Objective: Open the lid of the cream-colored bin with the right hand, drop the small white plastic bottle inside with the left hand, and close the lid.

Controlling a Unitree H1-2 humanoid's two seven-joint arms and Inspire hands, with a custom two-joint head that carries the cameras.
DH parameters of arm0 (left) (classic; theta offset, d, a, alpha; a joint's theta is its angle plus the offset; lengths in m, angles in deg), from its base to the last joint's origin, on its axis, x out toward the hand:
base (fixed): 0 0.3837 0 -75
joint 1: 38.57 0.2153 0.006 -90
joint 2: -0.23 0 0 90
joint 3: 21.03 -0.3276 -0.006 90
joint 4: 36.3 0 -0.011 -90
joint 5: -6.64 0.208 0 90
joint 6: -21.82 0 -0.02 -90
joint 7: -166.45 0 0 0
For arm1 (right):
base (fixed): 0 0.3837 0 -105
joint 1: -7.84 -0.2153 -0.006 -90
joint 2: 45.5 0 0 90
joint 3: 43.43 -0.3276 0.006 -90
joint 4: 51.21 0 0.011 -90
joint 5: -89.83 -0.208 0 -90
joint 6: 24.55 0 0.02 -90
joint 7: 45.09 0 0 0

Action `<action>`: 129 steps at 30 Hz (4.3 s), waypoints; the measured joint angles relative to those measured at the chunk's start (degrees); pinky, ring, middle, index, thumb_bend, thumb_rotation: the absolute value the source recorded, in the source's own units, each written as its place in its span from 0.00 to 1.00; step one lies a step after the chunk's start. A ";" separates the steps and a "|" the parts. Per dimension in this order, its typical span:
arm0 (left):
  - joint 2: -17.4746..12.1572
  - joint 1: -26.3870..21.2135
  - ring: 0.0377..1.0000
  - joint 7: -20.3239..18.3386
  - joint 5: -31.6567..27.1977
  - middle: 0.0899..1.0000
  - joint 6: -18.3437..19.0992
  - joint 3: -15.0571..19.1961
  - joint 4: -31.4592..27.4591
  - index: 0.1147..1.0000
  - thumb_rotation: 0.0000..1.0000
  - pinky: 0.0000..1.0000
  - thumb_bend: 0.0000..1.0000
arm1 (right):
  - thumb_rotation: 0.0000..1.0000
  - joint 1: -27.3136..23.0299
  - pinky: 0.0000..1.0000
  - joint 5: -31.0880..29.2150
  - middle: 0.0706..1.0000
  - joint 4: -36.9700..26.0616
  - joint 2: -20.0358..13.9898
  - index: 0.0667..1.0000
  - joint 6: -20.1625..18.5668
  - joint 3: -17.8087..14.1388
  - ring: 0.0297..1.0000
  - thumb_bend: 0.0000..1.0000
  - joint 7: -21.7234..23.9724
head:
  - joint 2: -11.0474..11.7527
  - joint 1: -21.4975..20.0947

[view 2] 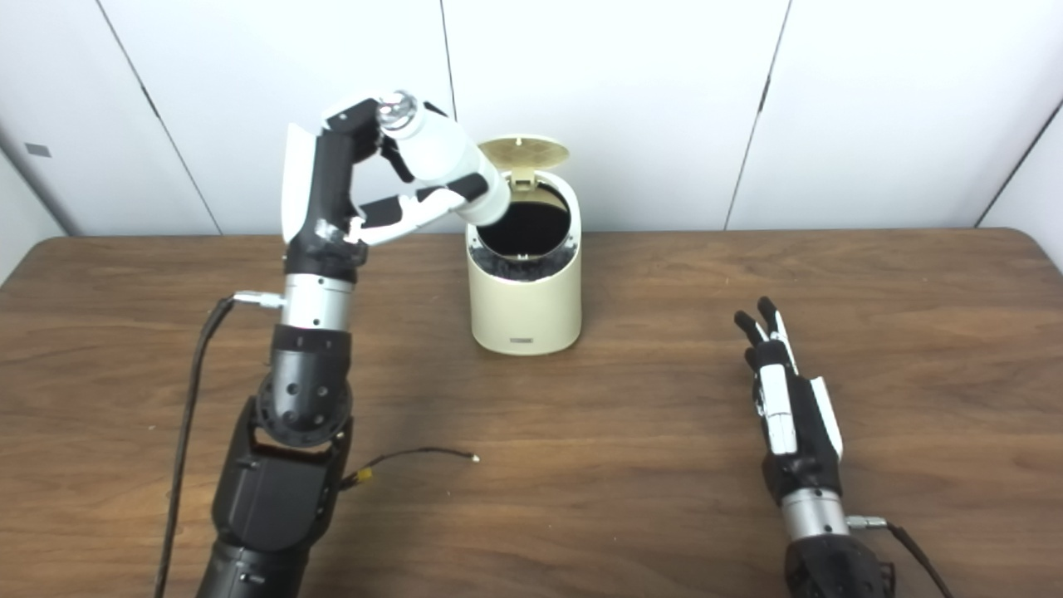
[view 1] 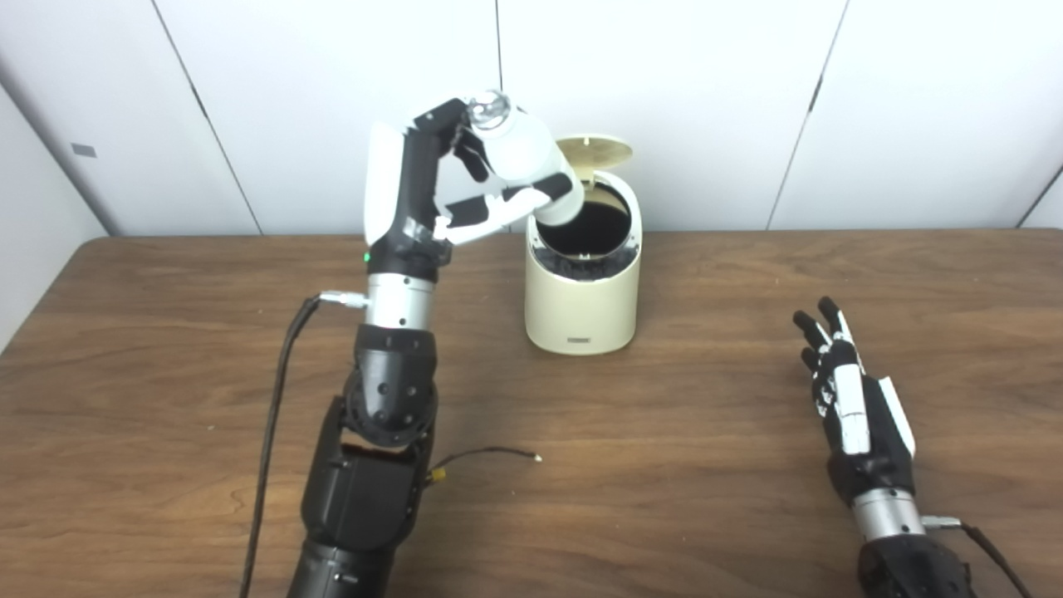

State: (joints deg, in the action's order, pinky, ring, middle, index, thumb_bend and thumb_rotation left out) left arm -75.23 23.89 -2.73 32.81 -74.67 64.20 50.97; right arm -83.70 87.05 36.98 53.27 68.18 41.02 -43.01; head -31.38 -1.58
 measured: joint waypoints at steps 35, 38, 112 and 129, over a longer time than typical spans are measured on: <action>-0.65 -3.71 0.40 7.48 4.15 0.44 -14.31 -1.46 16.57 0.44 0.00 0.33 0.48 | 1.00 -0.62 1.00 -0.07 0.93 0.78 -0.01 0.98 1.93 0.10 1.00 0.68 -0.09 | -0.35 -0.26; -1.02 -4.02 0.40 8.63 5.14 0.44 -15.45 -1.76 17.65 0.44 0.00 0.34 0.47 | 1.00 -0.58 1.00 -0.04 0.93 0.74 -0.20 0.99 1.93 0.39 1.00 0.67 0.12 | -0.61 -0.26; -5.91 -5.88 0.39 6.38 10.91 0.45 -11.33 -7.77 22.11 0.52 0.09 0.35 1.00 | 1.00 -0.64 1.00 -2.59 0.86 0.77 -0.47 0.97 2.07 0.20 0.94 0.71 0.76 | -0.70 0.09; -6.03 -5.60 0.44 1.73 6.93 0.49 -9.97 -6.87 20.73 0.56 0.25 0.41 1.00 | 1.00 -0.81 1.00 -3.00 0.85 1.05 -0.70 0.96 2.12 0.14 0.95 0.70 0.99 | -0.70 0.26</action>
State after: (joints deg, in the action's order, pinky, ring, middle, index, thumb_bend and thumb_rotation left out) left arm -81.26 18.29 -1.00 39.74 -84.65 57.33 71.71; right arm -84.51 84.05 38.03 52.56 70.30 41.16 -42.02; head -32.08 -1.32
